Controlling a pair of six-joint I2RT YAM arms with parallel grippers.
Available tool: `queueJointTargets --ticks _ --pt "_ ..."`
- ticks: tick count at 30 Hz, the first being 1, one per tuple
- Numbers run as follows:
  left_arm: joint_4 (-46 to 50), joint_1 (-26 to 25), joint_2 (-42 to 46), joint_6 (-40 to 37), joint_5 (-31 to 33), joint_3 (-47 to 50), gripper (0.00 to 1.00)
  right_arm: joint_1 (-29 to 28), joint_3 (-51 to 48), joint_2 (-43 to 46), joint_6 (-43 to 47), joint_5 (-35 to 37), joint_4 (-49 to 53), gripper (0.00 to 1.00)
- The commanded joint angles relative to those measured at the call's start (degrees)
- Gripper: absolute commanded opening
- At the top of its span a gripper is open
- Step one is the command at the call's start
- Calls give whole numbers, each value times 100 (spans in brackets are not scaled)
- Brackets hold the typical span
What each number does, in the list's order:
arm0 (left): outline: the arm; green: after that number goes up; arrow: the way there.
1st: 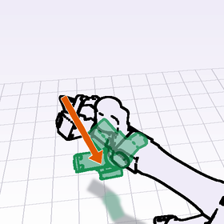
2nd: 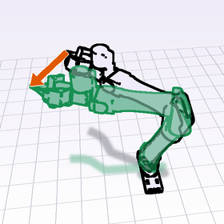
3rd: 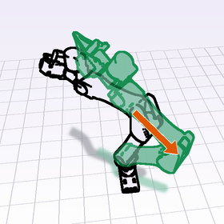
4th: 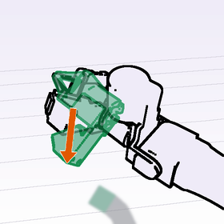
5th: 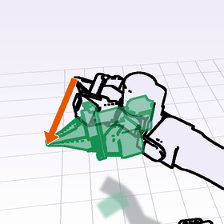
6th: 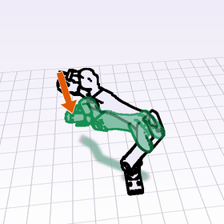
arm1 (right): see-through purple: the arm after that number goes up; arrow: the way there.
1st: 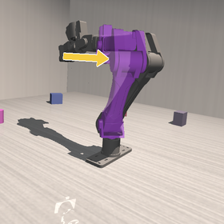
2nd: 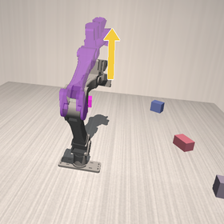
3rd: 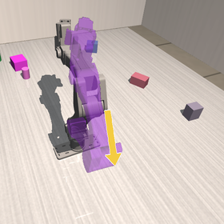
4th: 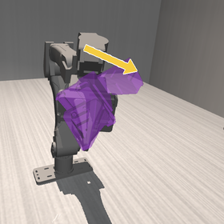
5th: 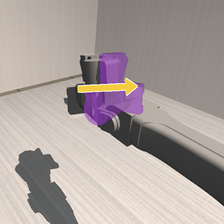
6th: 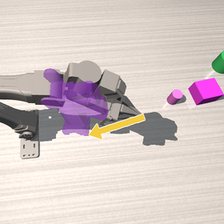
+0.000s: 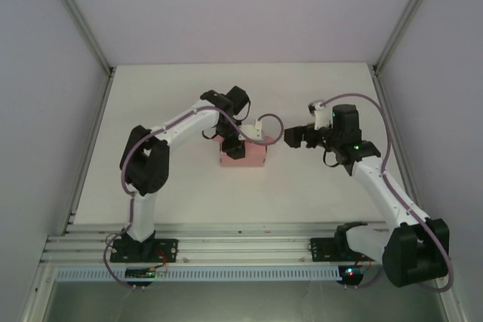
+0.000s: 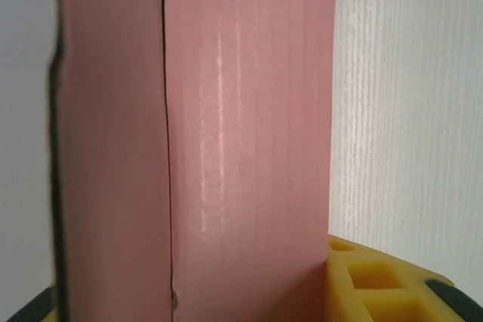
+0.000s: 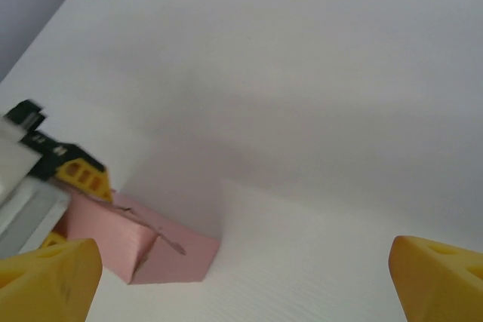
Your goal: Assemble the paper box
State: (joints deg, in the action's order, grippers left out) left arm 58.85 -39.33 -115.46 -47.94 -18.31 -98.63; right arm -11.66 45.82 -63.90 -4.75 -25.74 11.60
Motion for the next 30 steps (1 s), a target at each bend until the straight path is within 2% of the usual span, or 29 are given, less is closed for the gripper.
queueJointTargets --ticks 1,6,11,16,20,24,27,30 --pt "500 51 -202 54 -241 -359 29 -194 69 25 531 -379 -127 99" --pt "512 63 -294 39 -298 -467 29 -516 318 -48 934 -212 275 98" --pt "641 71 -362 47 -325 -627 29 -701 605 -364 1168 -269 632 89" --pt "627 73 -347 31 -421 -624 30 -925 845 -816 1275 -14 738 85" --pt "593 76 -356 17 -459 -598 30 -856 975 -1195 1493 -493 848 76" --pt "579 80 -364 74 -493 -610 30 -779 1047 -1479 1843 -945 923 72" --pt "541 78 -327 73 -505 -566 30 -767 1068 -1653 1911 -1009 863 65" --pt "531 79 -302 83 -507 -544 30 -766 1107 -1798 2013 -867 835 65"
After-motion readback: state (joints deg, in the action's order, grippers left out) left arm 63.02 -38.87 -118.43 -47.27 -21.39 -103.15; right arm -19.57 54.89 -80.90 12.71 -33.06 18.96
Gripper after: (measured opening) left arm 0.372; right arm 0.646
